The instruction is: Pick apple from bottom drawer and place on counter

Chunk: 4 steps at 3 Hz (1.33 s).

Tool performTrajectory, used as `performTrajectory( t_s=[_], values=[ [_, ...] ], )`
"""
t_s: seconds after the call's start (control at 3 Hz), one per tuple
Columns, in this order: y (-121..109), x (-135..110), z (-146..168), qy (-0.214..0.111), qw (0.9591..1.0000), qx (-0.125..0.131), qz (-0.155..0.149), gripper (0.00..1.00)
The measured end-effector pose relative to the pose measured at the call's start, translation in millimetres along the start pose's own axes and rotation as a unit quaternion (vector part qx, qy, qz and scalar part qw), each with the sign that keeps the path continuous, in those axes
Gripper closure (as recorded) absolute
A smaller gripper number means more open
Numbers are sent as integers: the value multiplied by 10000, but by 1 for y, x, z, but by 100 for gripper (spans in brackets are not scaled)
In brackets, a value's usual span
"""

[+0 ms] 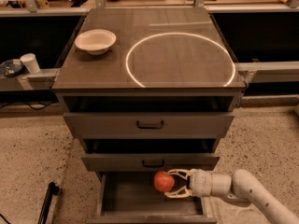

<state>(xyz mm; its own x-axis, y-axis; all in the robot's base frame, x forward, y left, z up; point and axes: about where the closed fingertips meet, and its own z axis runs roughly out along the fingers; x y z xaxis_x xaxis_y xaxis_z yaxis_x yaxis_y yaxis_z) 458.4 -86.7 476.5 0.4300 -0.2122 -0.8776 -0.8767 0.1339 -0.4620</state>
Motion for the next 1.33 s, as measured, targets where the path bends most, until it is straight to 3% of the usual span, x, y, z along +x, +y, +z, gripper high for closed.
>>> performTrajectory(
  t_s=[0.33,0.67,1.0,1.33],
  values=[
    [-27,-60,-5,-136,9976,-7,-676,100],
    [-66,-119,-3,64,9927,107,-1199,100],
    [-125,-167,0,707,9837,426,-1595,100],
    [-125,-167,0,706,9838,422,-1592,100]
  ],
)
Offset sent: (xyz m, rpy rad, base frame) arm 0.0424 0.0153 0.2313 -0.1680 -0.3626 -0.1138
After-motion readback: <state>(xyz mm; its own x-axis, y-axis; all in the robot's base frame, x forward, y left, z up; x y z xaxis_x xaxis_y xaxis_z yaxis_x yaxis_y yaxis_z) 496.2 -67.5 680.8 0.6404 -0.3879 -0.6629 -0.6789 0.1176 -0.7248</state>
